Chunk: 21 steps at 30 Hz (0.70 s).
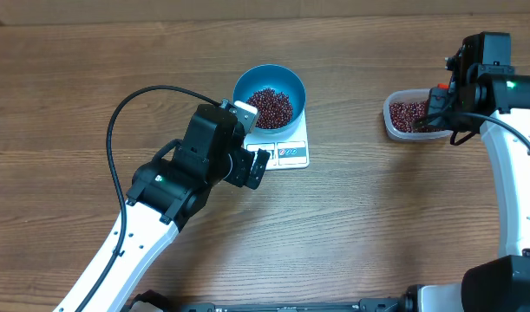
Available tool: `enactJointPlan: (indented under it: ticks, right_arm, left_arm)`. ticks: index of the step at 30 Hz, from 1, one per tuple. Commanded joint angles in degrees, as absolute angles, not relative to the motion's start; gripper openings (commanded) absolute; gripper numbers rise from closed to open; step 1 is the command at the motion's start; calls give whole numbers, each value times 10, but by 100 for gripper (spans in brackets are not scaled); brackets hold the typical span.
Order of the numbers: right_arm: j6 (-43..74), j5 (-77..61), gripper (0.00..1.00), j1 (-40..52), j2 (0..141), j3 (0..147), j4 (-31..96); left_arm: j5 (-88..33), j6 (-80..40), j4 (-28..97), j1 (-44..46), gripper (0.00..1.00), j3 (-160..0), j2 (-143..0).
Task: Scoop item into bowl and weigh 150g on scale
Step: 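Hold the scoop in the bean tub with the right gripper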
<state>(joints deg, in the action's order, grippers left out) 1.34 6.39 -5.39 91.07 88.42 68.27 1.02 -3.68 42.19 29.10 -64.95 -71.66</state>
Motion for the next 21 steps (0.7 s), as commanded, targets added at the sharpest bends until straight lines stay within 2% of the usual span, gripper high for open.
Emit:
enactJointPlan:
  ticks: [1, 3, 5, 9, 10, 11, 12, 13, 16, 17, 18, 19, 21]
  right_arm:
    - [15, 68, 4, -55, 908, 880, 674]
    - [15, 68, 17, -55, 908, 880, 672]
    - [15, 68, 4, -55, 908, 880, 671]
    - [15, 68, 4, -55, 908, 880, 668]
    - [15, 68, 14, -55, 908, 880, 666]
    - [15, 68, 15, -55, 908, 880, 665]
    - [15, 68, 5, -55, 908, 880, 665]
    - [15, 68, 4, -55, 908, 880, 664]
    - [15, 68, 5, -55, 908, 880, 661]
    - [15, 68, 13, -55, 908, 880, 659]
    - [15, 68, 12, -55, 908, 880, 659]
    - [15, 68, 4, -55, 908, 880, 659]
    - [15, 68, 4, -55, 908, 880, 657]
  left_arm:
    - [2, -34, 422, 289, 100, -645, -719]
    - [2, -34, 422, 289, 100, -645, -719]
    - [2, -34, 422, 289, 100, -645, -719]
    - [2, -34, 422, 289, 100, -645, -719]
    - [2, -34, 422, 289, 100, -645, -719]
    - [2, -34, 422, 289, 100, -645, -719]
    - [2, -34, 422, 289, 100, -645, -719]
    - [2, -34, 422, 289, 100, -645, -719]
    - [2, -34, 422, 289, 100, -645, -719]
    - [2, -34, 422, 289, 100, -645, -719]
    - [2, -34, 422, 289, 100, -645, -719]
    - [2, -34, 422, 289, 100, -645, -719]
    - [2, -34, 422, 289, 100, -645, -719]
